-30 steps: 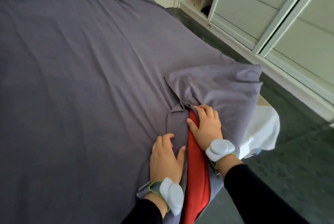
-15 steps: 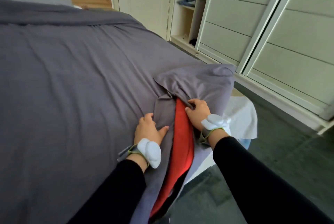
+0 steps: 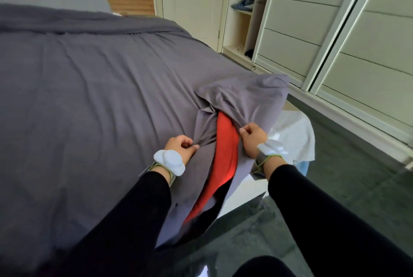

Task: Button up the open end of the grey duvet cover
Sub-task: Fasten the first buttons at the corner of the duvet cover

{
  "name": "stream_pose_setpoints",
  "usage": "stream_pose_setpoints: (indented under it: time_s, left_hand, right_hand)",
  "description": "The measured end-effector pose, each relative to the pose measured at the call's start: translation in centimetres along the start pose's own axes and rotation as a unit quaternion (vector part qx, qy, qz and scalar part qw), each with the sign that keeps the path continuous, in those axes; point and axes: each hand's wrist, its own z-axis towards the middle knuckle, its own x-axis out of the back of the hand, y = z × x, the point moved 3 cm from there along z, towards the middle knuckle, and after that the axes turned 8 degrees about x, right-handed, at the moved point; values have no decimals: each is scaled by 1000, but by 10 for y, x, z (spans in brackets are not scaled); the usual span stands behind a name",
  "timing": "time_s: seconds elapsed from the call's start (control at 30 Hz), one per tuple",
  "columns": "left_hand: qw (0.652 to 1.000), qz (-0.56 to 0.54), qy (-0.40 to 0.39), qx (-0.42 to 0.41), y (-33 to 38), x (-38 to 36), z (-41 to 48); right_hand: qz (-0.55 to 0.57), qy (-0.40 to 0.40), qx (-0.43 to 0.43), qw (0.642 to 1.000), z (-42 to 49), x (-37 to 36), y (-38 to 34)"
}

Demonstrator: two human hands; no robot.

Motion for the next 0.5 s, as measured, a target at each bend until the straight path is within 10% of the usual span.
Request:
stream_pose_setpoints:
  time_s: [0.17, 0.33, 0.5]
  left_hand:
    - [983, -183, 2, 21, -9, 7, 1]
    - [964, -264, 6, 29, -11, 0, -15]
    - [951, -305, 35, 35, -5, -2, -27]
  right_hand:
    - [176, 65, -68, 980, -6, 14, -23]
    - [479, 69, -169, 859, -23, 12, -44]
    - [438, -44, -149, 885, -39, 5, -31]
